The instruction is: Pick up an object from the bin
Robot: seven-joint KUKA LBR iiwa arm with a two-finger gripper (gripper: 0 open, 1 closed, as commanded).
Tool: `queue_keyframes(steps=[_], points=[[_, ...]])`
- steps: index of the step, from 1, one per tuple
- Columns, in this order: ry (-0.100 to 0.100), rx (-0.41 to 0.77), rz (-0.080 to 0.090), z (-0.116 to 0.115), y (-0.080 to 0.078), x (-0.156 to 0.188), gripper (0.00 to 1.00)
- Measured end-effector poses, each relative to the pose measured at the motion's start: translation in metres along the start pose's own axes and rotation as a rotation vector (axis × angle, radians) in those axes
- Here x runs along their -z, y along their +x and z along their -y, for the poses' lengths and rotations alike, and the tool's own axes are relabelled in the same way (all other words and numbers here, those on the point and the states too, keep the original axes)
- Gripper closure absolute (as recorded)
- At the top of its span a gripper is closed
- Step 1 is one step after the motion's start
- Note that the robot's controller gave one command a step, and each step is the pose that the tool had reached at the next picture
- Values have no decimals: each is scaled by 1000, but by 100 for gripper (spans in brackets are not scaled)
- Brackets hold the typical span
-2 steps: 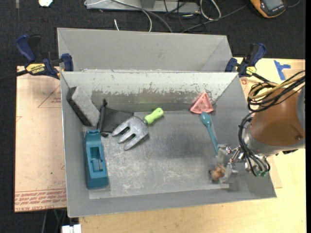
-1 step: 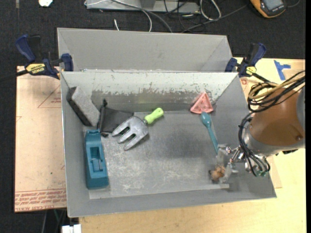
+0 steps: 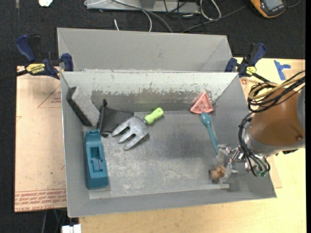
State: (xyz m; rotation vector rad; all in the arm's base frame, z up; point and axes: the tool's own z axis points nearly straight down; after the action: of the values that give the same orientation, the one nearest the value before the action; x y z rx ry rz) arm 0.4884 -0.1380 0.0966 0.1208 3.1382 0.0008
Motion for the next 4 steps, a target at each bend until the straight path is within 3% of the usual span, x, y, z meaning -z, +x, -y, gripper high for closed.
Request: queue_keyframes(steps=[4], points=[[0, 0, 0, 0, 0, 0, 100]])
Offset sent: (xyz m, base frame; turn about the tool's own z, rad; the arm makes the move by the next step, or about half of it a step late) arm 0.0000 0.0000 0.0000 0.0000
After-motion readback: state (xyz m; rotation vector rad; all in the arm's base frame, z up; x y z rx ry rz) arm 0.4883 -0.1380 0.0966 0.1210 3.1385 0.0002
